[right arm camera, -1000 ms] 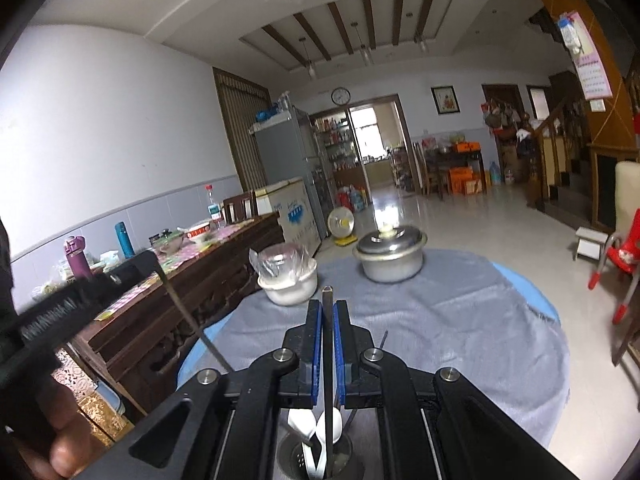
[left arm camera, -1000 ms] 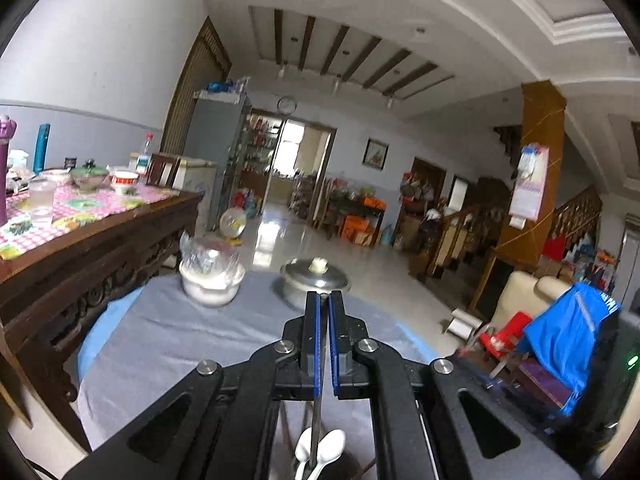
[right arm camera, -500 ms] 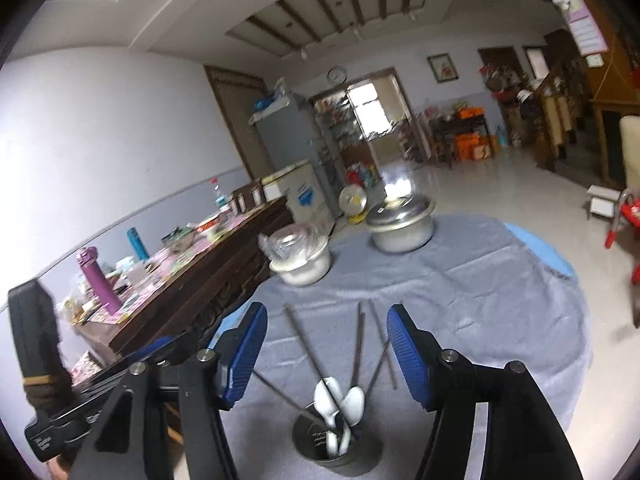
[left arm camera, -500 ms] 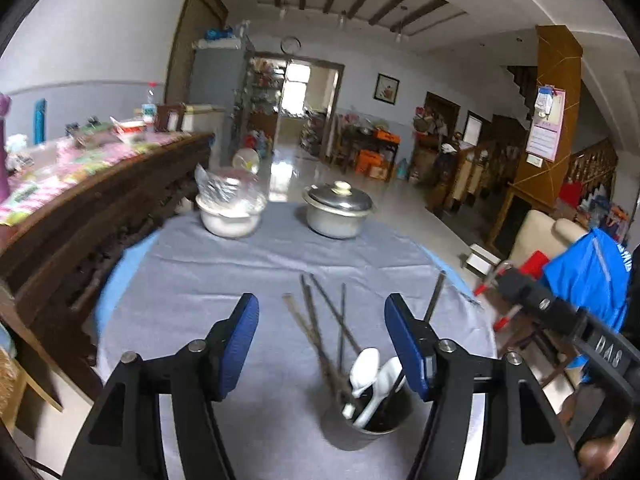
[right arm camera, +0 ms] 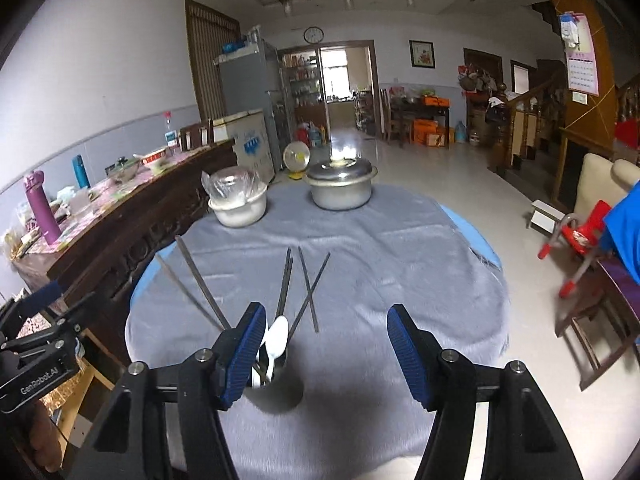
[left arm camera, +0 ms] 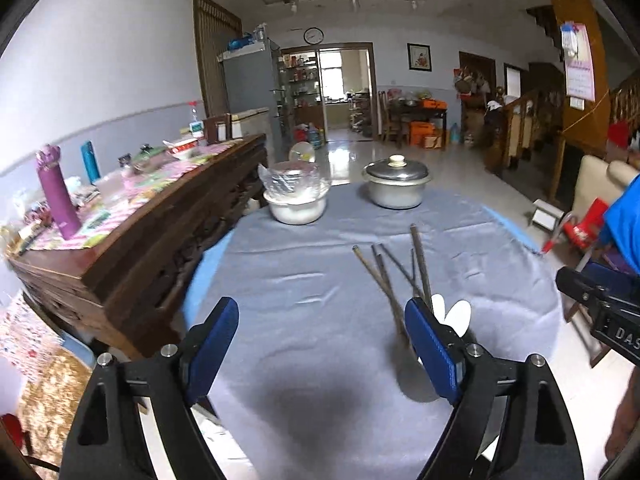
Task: Organize utensils
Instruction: 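Open both tools to release the chopsticks into the cup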
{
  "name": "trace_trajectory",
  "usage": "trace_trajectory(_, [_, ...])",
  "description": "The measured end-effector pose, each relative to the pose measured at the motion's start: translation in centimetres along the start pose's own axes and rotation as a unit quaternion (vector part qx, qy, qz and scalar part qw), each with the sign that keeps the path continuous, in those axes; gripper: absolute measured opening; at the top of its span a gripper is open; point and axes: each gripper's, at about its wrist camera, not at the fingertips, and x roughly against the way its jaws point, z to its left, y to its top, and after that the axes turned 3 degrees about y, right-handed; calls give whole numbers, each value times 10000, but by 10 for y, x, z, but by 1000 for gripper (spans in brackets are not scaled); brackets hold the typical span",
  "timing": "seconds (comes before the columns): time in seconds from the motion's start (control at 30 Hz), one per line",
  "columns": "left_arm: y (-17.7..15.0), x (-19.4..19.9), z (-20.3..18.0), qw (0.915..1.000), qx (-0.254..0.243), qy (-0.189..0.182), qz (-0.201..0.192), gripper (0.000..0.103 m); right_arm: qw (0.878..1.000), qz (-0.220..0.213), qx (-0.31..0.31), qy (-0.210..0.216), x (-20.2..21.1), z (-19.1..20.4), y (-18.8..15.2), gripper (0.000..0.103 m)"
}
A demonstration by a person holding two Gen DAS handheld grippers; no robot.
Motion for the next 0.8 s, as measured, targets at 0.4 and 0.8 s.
trace_trajectory(0.4, [0, 33, 7, 9985, -65, 487, -254, 91, 9999, 117, -69, 23, 29, 20, -12, 70])
trace_trajectory(0.8, [2, 57, 27, 9950, 65, 880, -476, 99, 9998, 161, -114, 84, 45, 35, -19, 70])
